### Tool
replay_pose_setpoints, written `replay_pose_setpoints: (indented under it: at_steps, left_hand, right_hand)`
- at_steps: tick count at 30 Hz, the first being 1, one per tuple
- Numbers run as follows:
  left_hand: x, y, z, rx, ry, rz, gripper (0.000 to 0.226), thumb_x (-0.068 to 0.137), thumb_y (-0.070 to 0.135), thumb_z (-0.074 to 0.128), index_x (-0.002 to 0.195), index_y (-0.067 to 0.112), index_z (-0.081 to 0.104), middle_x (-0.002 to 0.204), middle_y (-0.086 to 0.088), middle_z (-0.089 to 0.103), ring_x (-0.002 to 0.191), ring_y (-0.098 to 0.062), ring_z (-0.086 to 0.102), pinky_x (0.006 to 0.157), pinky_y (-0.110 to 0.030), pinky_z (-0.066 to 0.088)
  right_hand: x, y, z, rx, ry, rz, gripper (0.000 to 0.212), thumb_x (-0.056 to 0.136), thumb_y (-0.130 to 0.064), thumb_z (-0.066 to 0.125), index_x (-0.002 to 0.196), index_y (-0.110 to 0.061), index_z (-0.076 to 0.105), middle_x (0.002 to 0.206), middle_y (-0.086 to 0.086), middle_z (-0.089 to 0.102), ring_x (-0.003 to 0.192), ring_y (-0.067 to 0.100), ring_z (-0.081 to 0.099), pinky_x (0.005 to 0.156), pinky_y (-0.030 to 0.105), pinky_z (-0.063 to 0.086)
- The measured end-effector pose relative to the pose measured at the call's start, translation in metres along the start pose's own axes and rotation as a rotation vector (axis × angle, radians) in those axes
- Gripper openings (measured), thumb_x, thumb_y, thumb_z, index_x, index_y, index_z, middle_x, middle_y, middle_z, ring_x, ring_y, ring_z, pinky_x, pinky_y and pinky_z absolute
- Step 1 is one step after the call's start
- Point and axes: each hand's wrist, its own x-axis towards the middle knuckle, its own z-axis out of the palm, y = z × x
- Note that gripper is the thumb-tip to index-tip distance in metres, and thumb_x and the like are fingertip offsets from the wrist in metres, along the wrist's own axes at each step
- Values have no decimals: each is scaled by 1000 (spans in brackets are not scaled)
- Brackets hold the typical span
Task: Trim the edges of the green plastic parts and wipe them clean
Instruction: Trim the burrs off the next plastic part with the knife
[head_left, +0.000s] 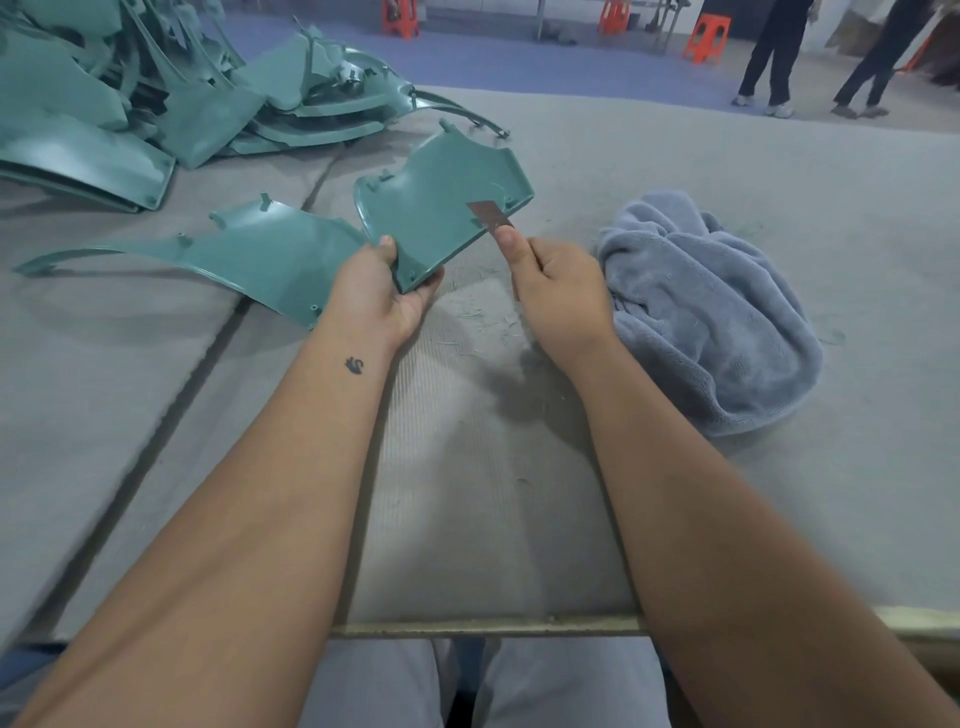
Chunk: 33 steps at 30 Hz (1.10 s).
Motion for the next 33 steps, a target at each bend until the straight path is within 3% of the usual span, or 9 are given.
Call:
replay_pose_setpoints:
  at_steps: [5, 10, 14, 16, 18, 20, 21, 26, 33]
  left_hand:
    - [1, 0, -1, 39, 35, 25, 31, 106, 11, 31, 133, 9, 46, 116, -9, 62, 101, -21, 60, 60, -34, 52]
    - [1, -1, -2, 39, -10, 19, 25, 106, 10, 28, 124, 12, 46, 111, -11, 62, 99, -23, 62, 60, -37, 54]
    - [2, -1, -2, 44, -7, 16, 30, 106, 11, 28, 132, 11, 44, 134, -12, 56, 103, -20, 60, 64, -35, 49]
    - [2, -1, -3, 45, -16, 11, 30, 106, 11, 28, 132, 11, 44, 136, -12, 55, 103, -20, 60, 62, -34, 50]
    - [3, -1, -3, 41, -24, 7, 30, 106, 12, 28, 131, 11, 44, 131, -12, 59, 107, -22, 60, 60, -35, 52]
    - [1, -1, -5, 29, -38, 8, 26, 106, 12, 27, 123, 11, 47, 117, -11, 64, 97, -25, 64, 58, -40, 54]
    - [0, -1, -5, 24, -45, 11, 24, 106, 12, 28, 118, 11, 49, 111, -10, 65, 93, -26, 64, 59, -42, 55]
    - [-3, 0, -5, 105, -77, 32, 19, 105, 10, 34, 105, 14, 53, 110, -9, 63, 95, -28, 62, 59, -40, 60]
    - [-10, 2, 1, 536, -80, 306, 21, 98, 13, 52, 107, 31, 60, 97, 6, 67, 81, -14, 64, 56, -23, 52]
  right_hand:
    - [1, 2, -1, 59, -62, 30, 66, 93, -60, 42, 66, 0, 47, 52, 0, 43, 48, 14, 40, 54, 36, 41]
    - [-2, -4, 4, -155, -247, -33, 74, 80, -80, 32, 55, -11, 39, 48, -5, 41, 47, 16, 40, 53, 31, 36]
    - [-2, -1, -2, 266, -60, 37, 66, 93, -57, 46, 57, -2, 46, 40, -8, 36, 41, 10, 33, 48, 25, 30]
    - [-2, 0, -3, 293, -23, 60, 61, 93, -58, 46, 56, -9, 46, 42, -7, 36, 42, 11, 33, 48, 26, 30]
    - [-1, -2, 0, 55, -150, 39, 63, 87, -70, 41, 56, -15, 41, 46, -4, 38, 44, 15, 35, 51, 29, 33]
    - [-2, -4, 3, -229, -252, -11, 67, 86, -74, 37, 56, -13, 37, 48, -5, 41, 47, 16, 41, 51, 29, 33]
    - [-1, -4, 3, -239, -260, -19, 67, 88, -71, 37, 57, -12, 38, 48, -4, 43, 48, 16, 42, 51, 29, 33]
    - [-2, -3, -5, 338, -71, 60, 58, 94, -52, 49, 60, -5, 52, 42, -9, 37, 41, 7, 32, 44, 20, 28]
    - [8, -7, -14, 613, 197, 250, 27, 94, -27, 54, 68, -21, 54, 53, -11, 40, 50, 4, 34, 52, 19, 29]
